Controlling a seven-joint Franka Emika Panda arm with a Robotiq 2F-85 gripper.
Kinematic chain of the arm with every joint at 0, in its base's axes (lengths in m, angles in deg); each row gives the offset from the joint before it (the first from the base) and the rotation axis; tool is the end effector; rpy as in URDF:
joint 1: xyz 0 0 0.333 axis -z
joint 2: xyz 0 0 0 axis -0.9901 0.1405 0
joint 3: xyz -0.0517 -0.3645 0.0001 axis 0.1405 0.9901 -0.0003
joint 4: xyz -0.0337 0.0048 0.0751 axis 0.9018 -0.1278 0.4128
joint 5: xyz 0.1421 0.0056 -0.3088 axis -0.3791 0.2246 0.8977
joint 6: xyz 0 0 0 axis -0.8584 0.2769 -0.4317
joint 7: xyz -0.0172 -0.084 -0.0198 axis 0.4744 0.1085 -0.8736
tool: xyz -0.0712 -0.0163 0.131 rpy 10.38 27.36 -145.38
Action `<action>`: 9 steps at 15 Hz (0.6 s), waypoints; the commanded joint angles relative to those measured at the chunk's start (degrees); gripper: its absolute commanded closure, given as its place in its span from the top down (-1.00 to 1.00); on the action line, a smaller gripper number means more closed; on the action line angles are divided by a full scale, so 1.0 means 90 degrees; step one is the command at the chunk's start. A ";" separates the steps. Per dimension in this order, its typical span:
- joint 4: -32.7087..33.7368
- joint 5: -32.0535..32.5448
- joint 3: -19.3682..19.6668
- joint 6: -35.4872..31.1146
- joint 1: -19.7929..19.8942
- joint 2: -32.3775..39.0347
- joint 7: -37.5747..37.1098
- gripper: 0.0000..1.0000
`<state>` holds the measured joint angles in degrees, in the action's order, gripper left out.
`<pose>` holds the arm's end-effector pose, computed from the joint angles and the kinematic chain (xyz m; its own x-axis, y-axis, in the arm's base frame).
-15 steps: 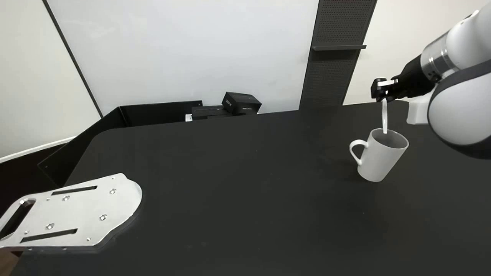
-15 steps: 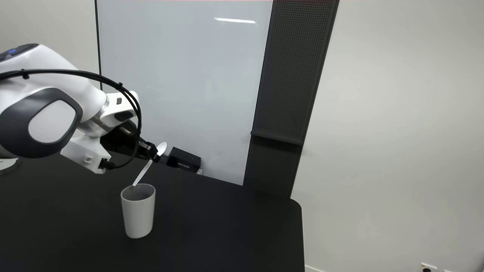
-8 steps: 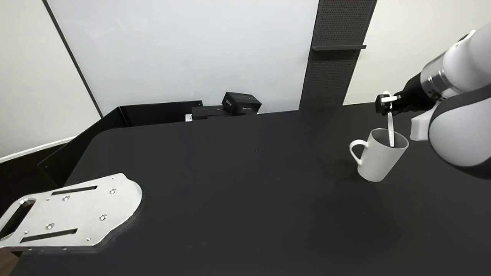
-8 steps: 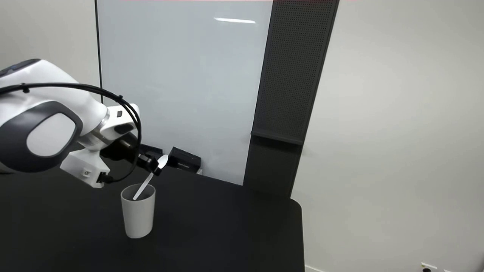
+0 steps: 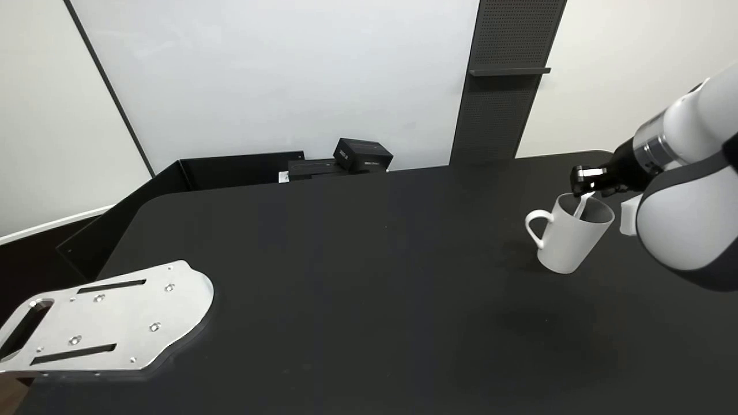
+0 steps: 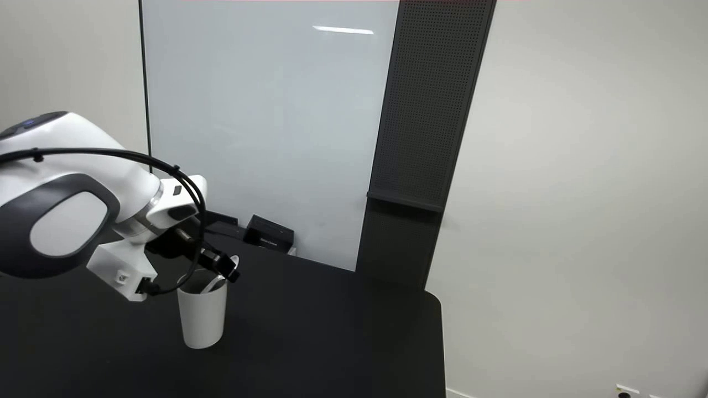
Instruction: Place the white spoon in the white mug
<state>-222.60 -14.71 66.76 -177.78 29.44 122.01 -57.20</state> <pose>0.5280 0.0556 0.2675 0.7424 -0.2066 0.6373 -0.3406 -0.9355 0.0935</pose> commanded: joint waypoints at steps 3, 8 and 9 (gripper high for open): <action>0.0071 -0.0357 0.0240 -0.0039 -0.0060 -0.0092 0.0452 0.79; 0.0028 -0.0098 0.1003 0.0227 -0.0559 -0.0328 0.0462 1.00; 0.0018 -0.0008 0.1101 0.0448 -0.0591 -0.0494 0.0553 1.00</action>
<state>-221.97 -15.70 73.83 -177.49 25.83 121.52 -54.73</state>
